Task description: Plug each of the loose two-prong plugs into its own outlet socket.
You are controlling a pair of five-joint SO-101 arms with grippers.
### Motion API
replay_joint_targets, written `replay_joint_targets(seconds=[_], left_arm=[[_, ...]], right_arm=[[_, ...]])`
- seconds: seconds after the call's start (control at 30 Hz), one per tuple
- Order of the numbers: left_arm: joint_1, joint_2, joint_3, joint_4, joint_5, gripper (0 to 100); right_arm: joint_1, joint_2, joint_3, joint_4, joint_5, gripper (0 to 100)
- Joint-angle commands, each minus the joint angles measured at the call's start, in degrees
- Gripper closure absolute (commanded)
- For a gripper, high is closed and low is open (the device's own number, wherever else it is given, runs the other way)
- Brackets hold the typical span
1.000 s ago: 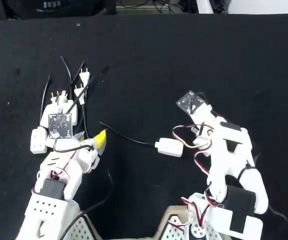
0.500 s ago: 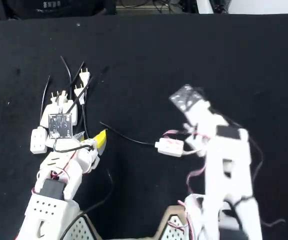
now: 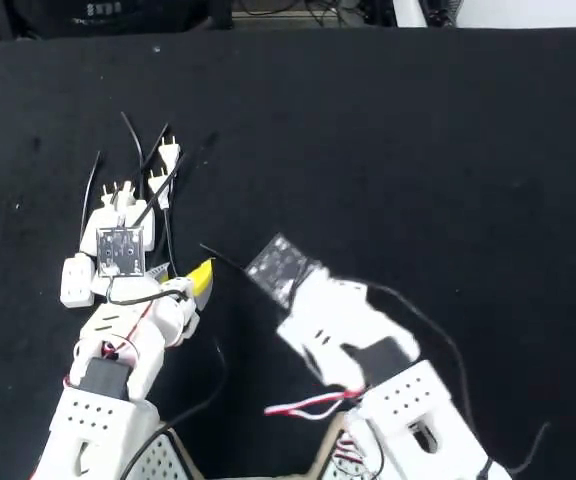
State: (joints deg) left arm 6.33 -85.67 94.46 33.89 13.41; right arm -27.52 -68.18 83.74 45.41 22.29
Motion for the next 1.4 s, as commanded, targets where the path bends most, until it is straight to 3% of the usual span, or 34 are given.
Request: replay_joint_targets(seconds=[0.0, 0.2, 0.53, 1.07, 1.37], left_arm=[[0.57, -1.49, -1.36, -0.18, 0.35, 78], [0.66, -1.49, -1.45, -0.26, 0.44, 78], [5.23, -1.58, -2.33, 0.09, 0.44, 78], [5.32, -1.58, -6.2, -0.18, 0.44, 78], [8.48, -1.49, -2.42, -0.35, -0.09, 78]], right_arm=[[-6.51, -1.54, 4.44, -11.69, -4.13, 98.8], [-12.22, -1.45, 5.76, -14.07, -8.26, 98.8], [-12.31, -1.45, 5.41, -14.33, -8.26, 98.8], [-12.4, -1.45, 6.73, -14.33, -8.26, 98.8], [-12.48, -1.98, -1.98, -8.79, -8.44, 98.8]])
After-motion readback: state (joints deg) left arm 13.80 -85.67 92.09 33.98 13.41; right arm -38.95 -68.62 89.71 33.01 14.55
